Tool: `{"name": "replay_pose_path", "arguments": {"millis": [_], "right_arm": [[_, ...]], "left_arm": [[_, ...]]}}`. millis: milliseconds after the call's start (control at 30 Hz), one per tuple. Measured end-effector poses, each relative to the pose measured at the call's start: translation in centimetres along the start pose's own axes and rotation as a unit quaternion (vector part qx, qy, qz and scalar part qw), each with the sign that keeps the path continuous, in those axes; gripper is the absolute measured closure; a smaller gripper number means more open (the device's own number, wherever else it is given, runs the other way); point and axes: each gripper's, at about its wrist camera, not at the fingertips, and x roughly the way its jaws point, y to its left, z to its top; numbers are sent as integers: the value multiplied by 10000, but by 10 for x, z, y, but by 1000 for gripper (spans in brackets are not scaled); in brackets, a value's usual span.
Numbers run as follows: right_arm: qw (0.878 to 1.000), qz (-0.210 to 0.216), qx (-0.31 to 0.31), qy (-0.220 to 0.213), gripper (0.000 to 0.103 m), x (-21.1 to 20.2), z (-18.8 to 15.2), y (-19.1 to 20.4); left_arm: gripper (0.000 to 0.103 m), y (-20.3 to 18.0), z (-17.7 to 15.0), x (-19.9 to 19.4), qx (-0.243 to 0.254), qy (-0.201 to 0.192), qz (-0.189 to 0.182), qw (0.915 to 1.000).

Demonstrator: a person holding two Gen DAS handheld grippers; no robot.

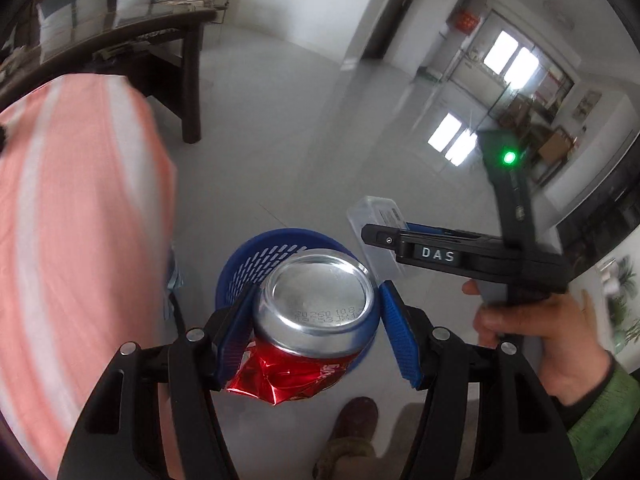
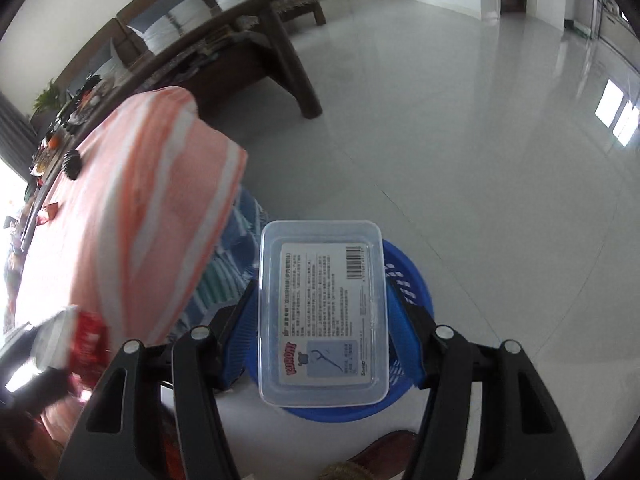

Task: Collect trash
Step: 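Carry the can and clear box over the wastebasket and open both tools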

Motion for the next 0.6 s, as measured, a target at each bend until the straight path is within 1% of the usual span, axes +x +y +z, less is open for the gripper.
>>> {"name": "replay_pose_path", "arguments": {"millis": [67, 167, 333, 367, 400, 433, 500, 567, 600], "right_arm": [[9999, 69, 73, 14, 43, 6, 0, -10], [9995, 227, 231, 19, 43, 12, 3, -22], [9991, 333, 230, 85, 43, 22, 9, -34], [9988, 387, 256, 124, 39, 26, 10, -38], [9981, 504, 303, 185, 32, 31, 10, -41], [9978, 545, 326, 187, 22, 32, 11, -45], [9980, 541, 296, 131, 22, 29, 12, -49], [9984, 507, 246, 21, 22, 22, 14, -49], [9988, 436, 205, -77, 22, 17, 15, -49]], "left_arm": [[42, -10, 1, 23, 152, 54, 83, 9998], [42, -18, 2, 56, 216, 149, 158, 9995], [40, -16, 0, 94, 268, 205, 312, 9989], [27, -14, -1, 102, 271, 231, 367, 9987], [14, -11, -3, 108, 249, 242, 447, 9984], [13, -7, -5, 110, 197, 188, 562, 9980], [12, -1, -5, 105, 50, 166, 607, 9980], [12, 2, -4, 90, -149, 97, 506, 9986], [11, 2, -2, 81, -173, 34, 450, 9988]]}}
